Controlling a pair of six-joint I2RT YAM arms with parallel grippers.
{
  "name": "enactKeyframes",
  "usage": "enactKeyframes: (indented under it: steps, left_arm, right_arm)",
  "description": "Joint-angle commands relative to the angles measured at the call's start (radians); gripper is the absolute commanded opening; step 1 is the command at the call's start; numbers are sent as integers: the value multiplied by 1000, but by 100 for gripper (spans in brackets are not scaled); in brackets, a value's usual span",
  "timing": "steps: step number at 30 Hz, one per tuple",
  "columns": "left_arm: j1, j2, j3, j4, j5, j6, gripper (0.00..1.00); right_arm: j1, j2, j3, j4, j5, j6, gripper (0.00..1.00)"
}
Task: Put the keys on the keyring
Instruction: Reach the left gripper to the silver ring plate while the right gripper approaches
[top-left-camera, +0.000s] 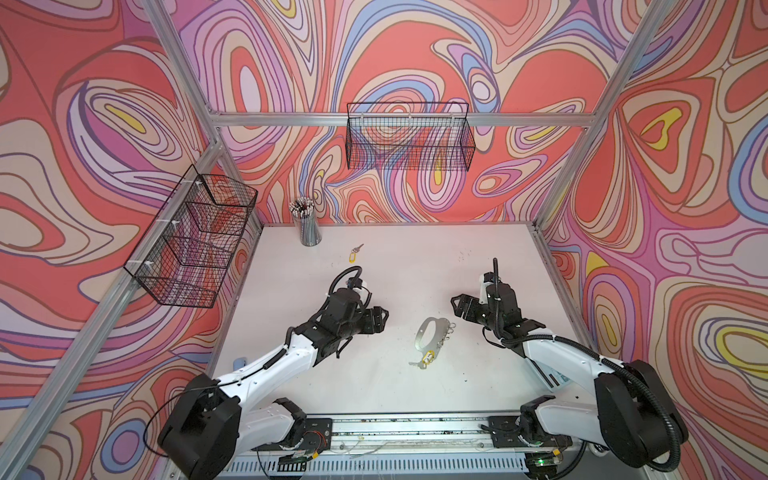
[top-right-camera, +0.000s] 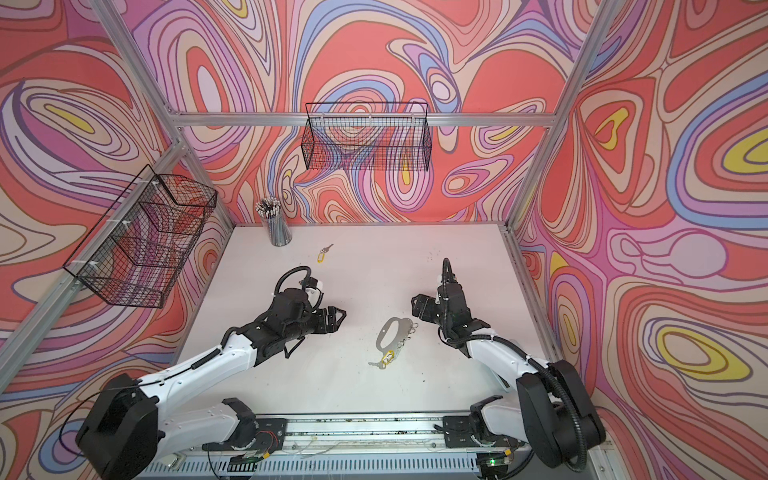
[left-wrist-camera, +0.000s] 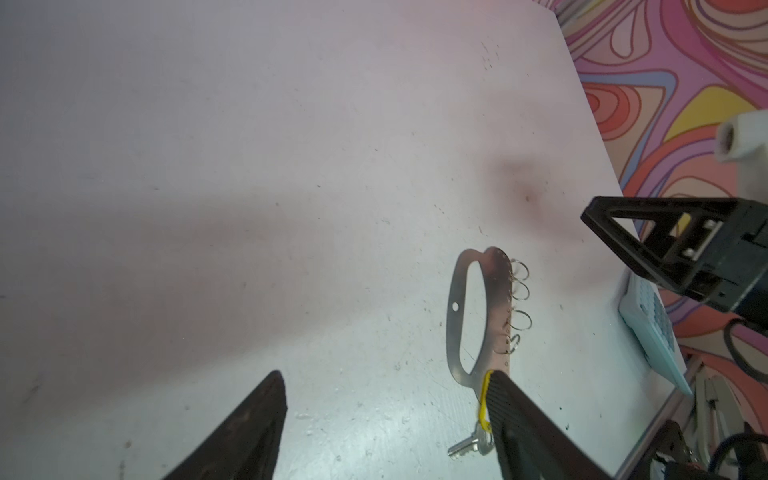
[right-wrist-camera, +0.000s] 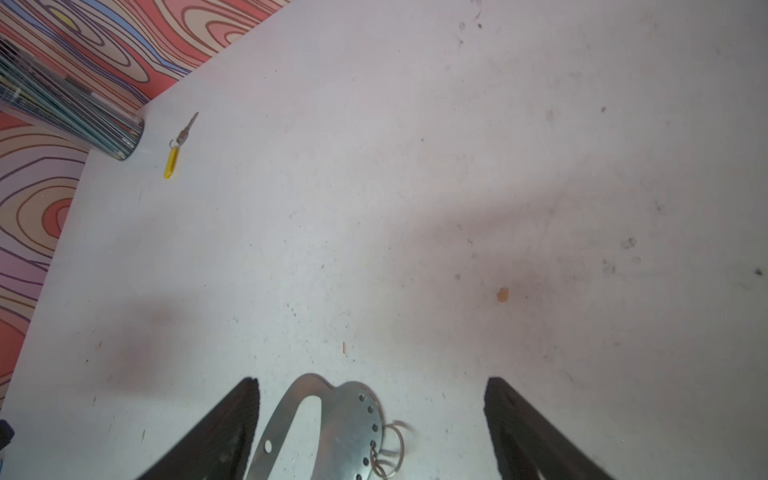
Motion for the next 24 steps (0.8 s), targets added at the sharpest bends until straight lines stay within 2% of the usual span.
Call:
enactKeyframes:
  steps: [1,6,10,12,17,24]
  left_arm:
    - [-91,98,92,-54,57,31,64]
    - [-208,293,217,-66,136,61,51]
    - [-234,438,322,-87,220,53,37]
    - [-255,489,364,-101,215,69,35]
    - [-297,598,478,-184,202,126,29]
    - [-323,677,547,-230,192,149,29]
  right_arm:
    - [4,-37,-2,-17,41,2,90]
    - [3,-100,-11,-45,101,-5,92]
    - [3,-144,-7,-98,185,19,93]
    - [3,-160,6,-141,205,13,93]
    - [3,-240,-36,-128,168,-18,93]
    - [3,-287,-51,-151,181,-37,93]
